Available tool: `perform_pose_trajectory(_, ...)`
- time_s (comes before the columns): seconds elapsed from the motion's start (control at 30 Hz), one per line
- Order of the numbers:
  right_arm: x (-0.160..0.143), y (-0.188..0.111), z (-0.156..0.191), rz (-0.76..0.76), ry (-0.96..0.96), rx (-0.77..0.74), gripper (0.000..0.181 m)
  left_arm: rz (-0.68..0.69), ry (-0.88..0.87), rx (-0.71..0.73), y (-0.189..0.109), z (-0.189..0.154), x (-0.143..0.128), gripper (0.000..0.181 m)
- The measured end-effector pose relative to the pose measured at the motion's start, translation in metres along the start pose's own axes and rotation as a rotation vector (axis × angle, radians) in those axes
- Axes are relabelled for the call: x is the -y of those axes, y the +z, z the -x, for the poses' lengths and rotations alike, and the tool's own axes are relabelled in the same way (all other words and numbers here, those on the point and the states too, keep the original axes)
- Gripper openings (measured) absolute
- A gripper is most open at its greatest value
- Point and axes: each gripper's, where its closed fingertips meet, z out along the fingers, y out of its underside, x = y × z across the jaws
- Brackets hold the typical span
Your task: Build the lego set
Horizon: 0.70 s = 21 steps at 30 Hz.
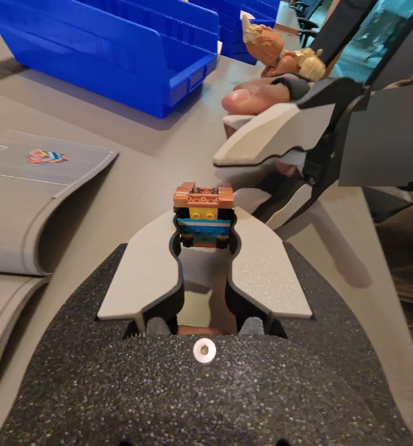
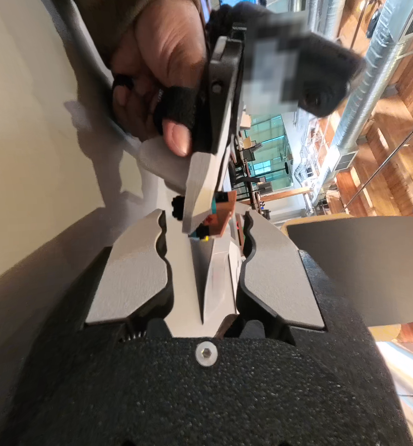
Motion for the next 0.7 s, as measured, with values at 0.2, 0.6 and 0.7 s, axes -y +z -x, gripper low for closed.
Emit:
perform_pose_trajectory(0.2,-0.009,-0.011,-0.011,-0.047,0.222,0.038,0.059,0.058,0.353,0.254,-0.007,0.026,-0.001,0.037)
perform_pose_trajectory(0.6,-0.02,-0.014,0.009,-0.011,0.825,0.392,0.058,0.146,1.105,0.561,-0.002,0.026,0.004,0.037)
perform_pose_trajectory(0.7,-0.015,-0.017,0.007,-0.04,1.011,0.482,0.057,0.128,1.21,0.592,-0.003,0.022,0.009,0.037)
